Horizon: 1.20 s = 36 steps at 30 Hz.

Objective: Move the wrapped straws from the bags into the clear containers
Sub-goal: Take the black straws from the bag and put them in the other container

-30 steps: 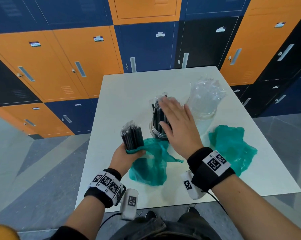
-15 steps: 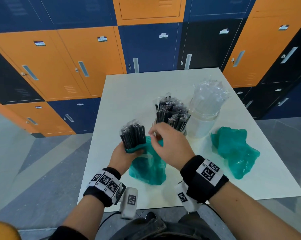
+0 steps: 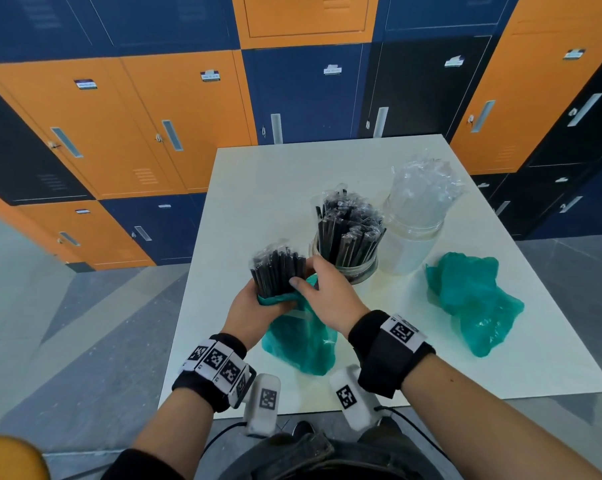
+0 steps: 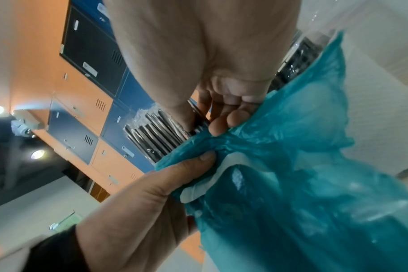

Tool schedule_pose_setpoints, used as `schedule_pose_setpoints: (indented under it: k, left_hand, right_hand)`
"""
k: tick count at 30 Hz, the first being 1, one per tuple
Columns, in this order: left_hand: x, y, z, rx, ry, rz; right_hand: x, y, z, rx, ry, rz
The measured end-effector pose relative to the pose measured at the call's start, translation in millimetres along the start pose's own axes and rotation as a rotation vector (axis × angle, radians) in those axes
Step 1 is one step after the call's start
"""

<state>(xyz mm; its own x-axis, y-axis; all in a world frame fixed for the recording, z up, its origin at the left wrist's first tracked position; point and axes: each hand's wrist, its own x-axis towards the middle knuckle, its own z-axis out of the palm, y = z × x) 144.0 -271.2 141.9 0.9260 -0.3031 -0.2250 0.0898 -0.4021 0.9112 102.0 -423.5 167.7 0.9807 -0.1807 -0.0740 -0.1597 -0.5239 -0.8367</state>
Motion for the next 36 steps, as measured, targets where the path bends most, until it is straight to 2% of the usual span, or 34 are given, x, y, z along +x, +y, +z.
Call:
schedule_pose_setpoints:
  k: [6,9,13,20,30,36]
  left_hand:
    - [-2.3,5.6,1.2,0.011,-0.012,0.011]
    - [-2.2,5.4,1.7,0.02,-0.011,0.015]
    - [-0.7,2.3,1.4,0.023,0.002,0.017]
    - [3.4,1.9,2.1,-0.013,0.024,0.027]
    - [9.1,6.4,7.4,-0.025,0.019,0.014]
    - [11.8,7.7,7.5,-0.014,0.018,0.011]
  right_hand:
    - [-1.4,-5.7,-1.0,0.113,0.047,0.025]
    - [-1.1,-3.1,0.7,0.042,0.048,-0.012]
    - [-2.4,-6.0,-4.0,-0.024,0.13,-0.078]
    - [-3.3,-23.4,-39.5,0.023,0.165,-0.115]
    - [10.3,-55.2,-116.7,0.215,0.414,-0.202]
    - [9.2,-62.7,-132.4,0.231,0.544,-0.28]
